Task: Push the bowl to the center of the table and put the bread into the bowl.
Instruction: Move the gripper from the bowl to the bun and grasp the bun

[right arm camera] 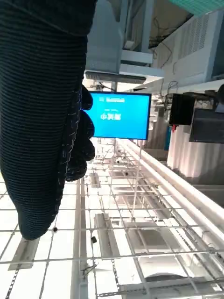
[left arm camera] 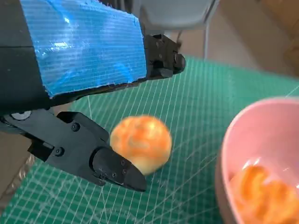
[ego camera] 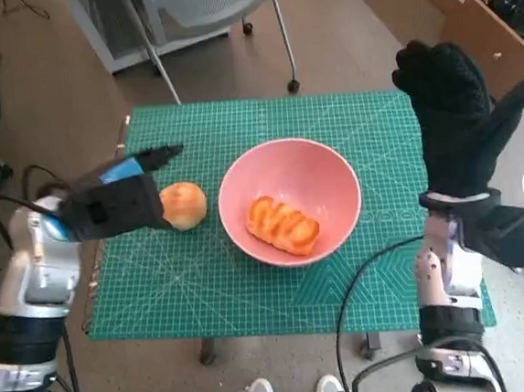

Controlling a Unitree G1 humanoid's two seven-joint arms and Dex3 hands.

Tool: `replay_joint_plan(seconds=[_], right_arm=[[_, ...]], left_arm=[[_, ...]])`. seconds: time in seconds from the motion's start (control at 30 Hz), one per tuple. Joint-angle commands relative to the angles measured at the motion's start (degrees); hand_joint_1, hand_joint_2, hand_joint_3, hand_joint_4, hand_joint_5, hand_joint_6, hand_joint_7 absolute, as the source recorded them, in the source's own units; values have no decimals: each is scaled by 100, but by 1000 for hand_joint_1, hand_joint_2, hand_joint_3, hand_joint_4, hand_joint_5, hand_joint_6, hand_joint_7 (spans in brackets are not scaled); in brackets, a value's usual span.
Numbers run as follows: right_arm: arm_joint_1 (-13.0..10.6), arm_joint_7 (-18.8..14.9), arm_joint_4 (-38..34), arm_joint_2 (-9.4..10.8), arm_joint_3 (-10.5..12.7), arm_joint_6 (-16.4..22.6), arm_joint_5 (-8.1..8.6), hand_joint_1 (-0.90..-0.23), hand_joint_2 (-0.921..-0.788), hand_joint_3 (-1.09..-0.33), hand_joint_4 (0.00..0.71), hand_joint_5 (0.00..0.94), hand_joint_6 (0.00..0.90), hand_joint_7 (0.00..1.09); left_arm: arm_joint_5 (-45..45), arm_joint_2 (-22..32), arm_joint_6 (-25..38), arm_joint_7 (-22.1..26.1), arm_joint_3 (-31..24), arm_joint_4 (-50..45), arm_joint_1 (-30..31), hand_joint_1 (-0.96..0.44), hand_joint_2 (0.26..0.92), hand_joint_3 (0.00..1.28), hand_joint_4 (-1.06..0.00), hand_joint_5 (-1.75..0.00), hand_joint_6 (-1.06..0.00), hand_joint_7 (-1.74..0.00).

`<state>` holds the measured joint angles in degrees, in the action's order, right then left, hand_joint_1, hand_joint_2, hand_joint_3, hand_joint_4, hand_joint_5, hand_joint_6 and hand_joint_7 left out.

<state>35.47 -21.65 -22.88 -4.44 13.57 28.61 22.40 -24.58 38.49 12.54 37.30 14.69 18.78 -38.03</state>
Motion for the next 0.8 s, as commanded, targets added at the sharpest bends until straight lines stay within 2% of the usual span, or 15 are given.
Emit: replay_joint_plan(seconds=[0.03, 0.33, 0.5, 0.63, 0.8], right_arm=[[-36, -52, -83, -80, 39, -88, 35, -494, -921, -589, 383, 3, 172, 552], [-80, -64, -16, -120, 51, -82, 38, -499, -921, -589, 377, 0, 162, 554], [-112, -49, 29, -126, 45, -64, 13, -496, -921, -591, 368, 0, 147, 550], [-142, -45, 61, -125, 44, -33, 6, -498, -921, -593, 367, 0, 144, 551], [-155, -38, 75, -122, 44, 1, 0, -504, -921, -593, 367, 1, 137, 551]], left_arm=[[-279, -186, -168, -71, 352, 636, -358, -194, 738, 0, 1, 1, -132, -61], [-677, -599, -394, -443, 796, 1806, -818, -189, 730, 0, 1, 1, -133, -46], [-894, -847, -527, -866, 989, 2469, -987, -153, 734, 2, -2, -1, -151, -43], [-1041, -1007, -583, -1171, 1118, 2916, -1106, -107, 745, 8, -38, -14, -188, -50], [-1165, -1120, -601, -1419, 1226, 3212, -1180, -24, 774, 19, -147, -32, -270, -54]])
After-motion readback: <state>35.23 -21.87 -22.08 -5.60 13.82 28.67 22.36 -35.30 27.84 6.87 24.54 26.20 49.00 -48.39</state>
